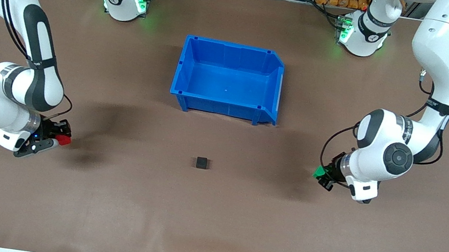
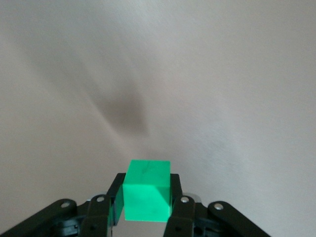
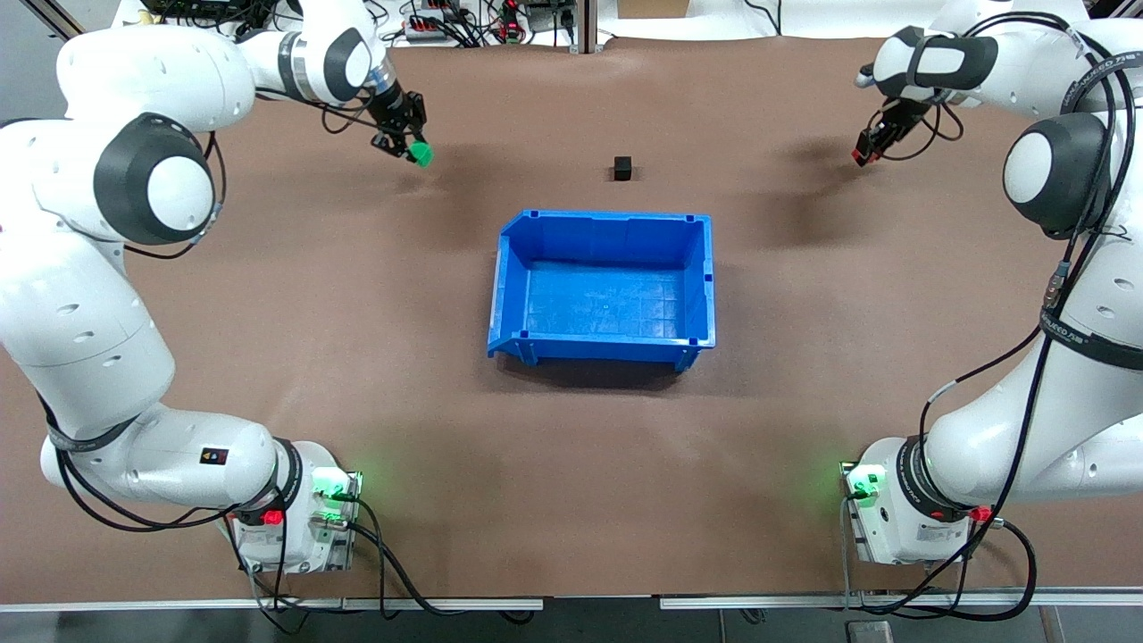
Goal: Attach green and red cubes to black cube
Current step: 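Lift the red cube with the right gripper toward the black cube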
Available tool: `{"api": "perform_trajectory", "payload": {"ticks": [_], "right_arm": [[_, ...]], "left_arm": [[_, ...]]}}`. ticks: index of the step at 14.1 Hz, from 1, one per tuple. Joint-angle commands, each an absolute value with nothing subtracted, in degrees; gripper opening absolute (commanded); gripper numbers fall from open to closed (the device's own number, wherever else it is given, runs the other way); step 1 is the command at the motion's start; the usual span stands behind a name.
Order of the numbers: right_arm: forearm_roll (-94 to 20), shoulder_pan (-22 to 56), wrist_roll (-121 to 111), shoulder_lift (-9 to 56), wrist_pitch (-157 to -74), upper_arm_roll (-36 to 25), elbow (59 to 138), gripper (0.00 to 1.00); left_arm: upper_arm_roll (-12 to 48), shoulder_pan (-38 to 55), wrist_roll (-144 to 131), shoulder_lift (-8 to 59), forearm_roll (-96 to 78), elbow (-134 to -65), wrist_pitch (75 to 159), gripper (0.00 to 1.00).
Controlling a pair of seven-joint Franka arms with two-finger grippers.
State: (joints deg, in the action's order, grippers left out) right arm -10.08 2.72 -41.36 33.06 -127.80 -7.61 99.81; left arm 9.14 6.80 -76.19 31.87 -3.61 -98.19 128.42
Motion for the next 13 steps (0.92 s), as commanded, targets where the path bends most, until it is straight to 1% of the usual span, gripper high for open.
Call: {"api": "perform_trajectory", "payload": {"ticks": [1,4,6,10,13], "right_arm": [[-9.6,7.0,-46.0,32.5,-126.8,-7.7,96.6,0.00],[-9.1,11.4,-51.8,32.7,-127.7,-7.7,95.4,0.00],[-9.1,12.7,-53.6,33.0,-127.6,-7.7,92.5,0.00],[-9.6,15.3,-57.7,35.7,-127.2,-7.6,89.2,0.00],[-9.4,20.3,-59.3,38.2,-127.5,-7.6,87.7,0.00]], "left_arm": [[9.0,9.0,-82.3,35.4,-5.4,-92.1,127.1,0.00],[9.0,11.4,-88.9,37.9,-9.4,-86.9,126.8,0.00],[9.0,12.9,-93.3,39.3,-10.5,-84.6,126.7,0.00],[8.9,16.5,-100.6,43.1,-10.5,-78.8,126.7,0.00],[8.3,18.7,-105.7,44.7,-10.5,-75.9,127.2,0.00]]}}
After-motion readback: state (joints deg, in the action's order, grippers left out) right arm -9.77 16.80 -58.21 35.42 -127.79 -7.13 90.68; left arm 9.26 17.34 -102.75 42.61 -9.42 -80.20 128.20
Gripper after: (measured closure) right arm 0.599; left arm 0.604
